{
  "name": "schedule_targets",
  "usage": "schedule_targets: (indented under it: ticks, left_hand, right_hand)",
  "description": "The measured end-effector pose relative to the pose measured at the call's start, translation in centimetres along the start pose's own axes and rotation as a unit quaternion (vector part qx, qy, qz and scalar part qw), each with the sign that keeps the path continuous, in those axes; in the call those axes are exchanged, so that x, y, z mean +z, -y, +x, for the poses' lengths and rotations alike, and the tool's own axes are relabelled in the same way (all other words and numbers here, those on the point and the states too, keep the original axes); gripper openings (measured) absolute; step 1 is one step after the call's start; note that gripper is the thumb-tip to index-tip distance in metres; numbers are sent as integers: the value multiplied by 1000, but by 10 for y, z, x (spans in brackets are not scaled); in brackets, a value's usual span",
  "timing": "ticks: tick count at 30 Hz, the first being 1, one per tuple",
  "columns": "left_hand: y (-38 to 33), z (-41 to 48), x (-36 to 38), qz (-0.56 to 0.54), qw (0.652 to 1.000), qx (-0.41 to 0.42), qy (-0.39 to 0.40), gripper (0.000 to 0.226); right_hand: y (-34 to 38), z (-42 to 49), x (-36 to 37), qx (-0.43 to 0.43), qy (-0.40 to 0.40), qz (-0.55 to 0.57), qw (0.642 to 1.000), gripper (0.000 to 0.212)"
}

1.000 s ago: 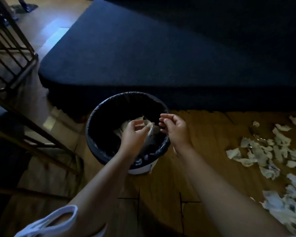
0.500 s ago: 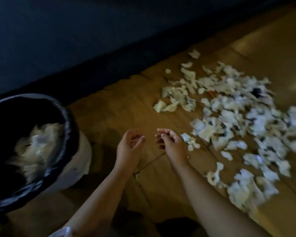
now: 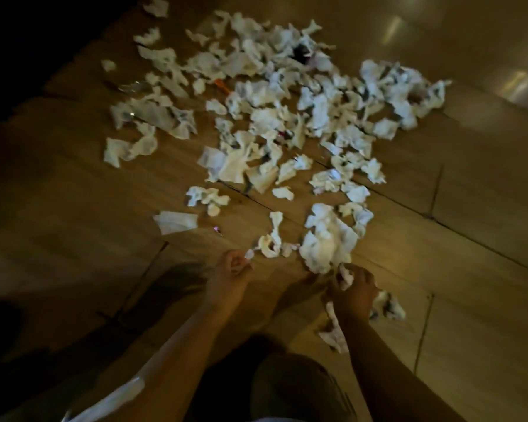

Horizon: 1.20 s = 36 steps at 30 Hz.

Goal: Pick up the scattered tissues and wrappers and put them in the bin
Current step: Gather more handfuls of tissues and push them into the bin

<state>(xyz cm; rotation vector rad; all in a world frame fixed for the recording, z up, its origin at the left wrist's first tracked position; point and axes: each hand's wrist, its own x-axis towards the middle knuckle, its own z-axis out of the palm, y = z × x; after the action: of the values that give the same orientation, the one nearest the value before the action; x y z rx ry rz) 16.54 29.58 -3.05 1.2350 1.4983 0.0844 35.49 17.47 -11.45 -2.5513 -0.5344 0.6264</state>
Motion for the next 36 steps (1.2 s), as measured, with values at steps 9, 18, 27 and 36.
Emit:
schedule_targets:
  ticks: [9, 18, 27, 36]
  left_hand:
    - [9, 4, 72, 80, 996, 16, 31, 29]
    - [7, -15, 143, 294, 932, 154, 148, 53]
    - [18, 0, 221, 460, 840, 151, 244, 71]
    - [2, 35, 172, 438, 868, 176, 153, 42]
  right_hand:
    - [-49, 27, -20, 41, 28, -67, 996, 77]
    - [-53, 49, -31, -28, 60, 71, 995, 18]
    - [-96, 58, -77, 9, -14, 166, 986, 17]
    - [-107, 33, -46, -104, 109, -69, 986, 63]
